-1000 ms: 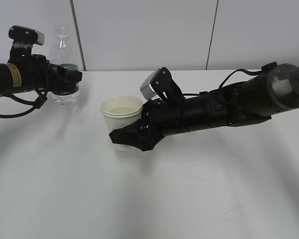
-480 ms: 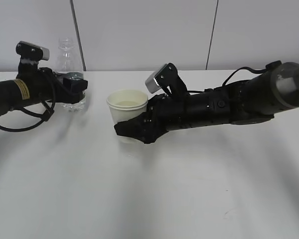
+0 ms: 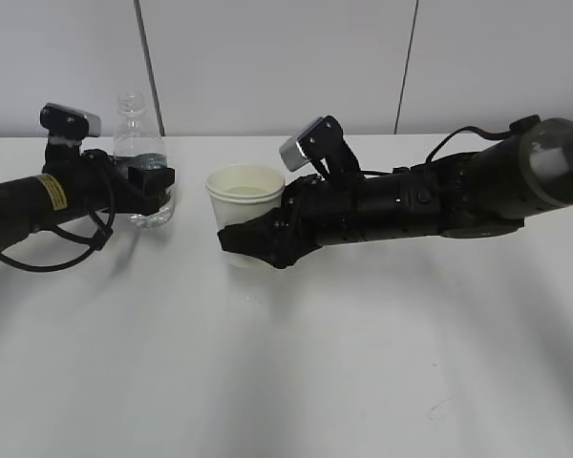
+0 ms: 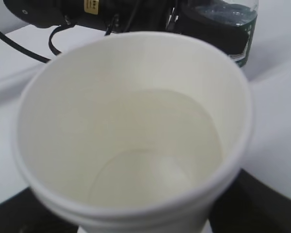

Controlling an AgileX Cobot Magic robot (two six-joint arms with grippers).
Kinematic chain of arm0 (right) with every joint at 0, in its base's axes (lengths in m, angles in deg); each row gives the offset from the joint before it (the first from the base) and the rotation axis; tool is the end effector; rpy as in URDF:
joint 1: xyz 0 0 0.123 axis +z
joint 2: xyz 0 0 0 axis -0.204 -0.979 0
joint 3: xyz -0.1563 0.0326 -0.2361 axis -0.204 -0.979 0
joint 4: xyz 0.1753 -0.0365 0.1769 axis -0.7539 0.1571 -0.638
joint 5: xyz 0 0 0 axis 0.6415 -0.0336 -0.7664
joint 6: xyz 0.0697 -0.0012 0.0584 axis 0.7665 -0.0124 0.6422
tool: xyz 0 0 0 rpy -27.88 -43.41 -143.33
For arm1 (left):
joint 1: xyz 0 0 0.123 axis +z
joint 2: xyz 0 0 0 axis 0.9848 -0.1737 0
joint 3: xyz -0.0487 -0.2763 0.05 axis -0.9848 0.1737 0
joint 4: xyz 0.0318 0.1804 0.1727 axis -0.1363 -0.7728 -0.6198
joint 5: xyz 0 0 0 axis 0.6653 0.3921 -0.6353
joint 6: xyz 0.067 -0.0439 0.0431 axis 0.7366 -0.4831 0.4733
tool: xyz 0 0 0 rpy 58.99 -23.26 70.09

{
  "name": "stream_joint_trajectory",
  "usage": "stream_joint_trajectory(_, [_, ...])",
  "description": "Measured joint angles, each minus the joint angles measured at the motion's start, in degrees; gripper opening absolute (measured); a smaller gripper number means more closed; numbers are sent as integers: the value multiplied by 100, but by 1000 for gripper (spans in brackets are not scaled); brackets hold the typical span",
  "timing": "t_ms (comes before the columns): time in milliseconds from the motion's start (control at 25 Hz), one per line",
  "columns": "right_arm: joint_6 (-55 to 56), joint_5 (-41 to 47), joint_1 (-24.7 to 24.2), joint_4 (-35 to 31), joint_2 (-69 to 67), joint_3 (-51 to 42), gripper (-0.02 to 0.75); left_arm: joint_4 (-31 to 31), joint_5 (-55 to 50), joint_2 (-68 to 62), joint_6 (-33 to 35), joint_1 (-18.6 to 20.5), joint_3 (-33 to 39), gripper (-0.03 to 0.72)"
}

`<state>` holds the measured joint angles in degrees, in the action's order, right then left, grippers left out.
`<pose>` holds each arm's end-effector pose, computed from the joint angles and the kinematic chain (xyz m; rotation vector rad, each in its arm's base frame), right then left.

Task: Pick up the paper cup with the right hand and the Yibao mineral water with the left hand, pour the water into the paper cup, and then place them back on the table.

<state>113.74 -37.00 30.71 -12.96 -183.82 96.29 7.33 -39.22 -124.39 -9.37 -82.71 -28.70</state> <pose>0.3752 0.1936 0.1430 -0.9800 1.7966 0.8325 0.4223 -0.0705 0.1028 0.5649 1.7794 -0.4916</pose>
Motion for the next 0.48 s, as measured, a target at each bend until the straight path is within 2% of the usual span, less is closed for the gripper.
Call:
stream_joint_trajectory(200, [0, 15, 0, -111, 0, 0, 532, 27, 99, -45, 62, 0, -4, 350])
stream_joint_trajectory(480, [-237, 366, 0, -743, 0, 0, 532, 27, 99, -49, 85, 0, -4, 350])
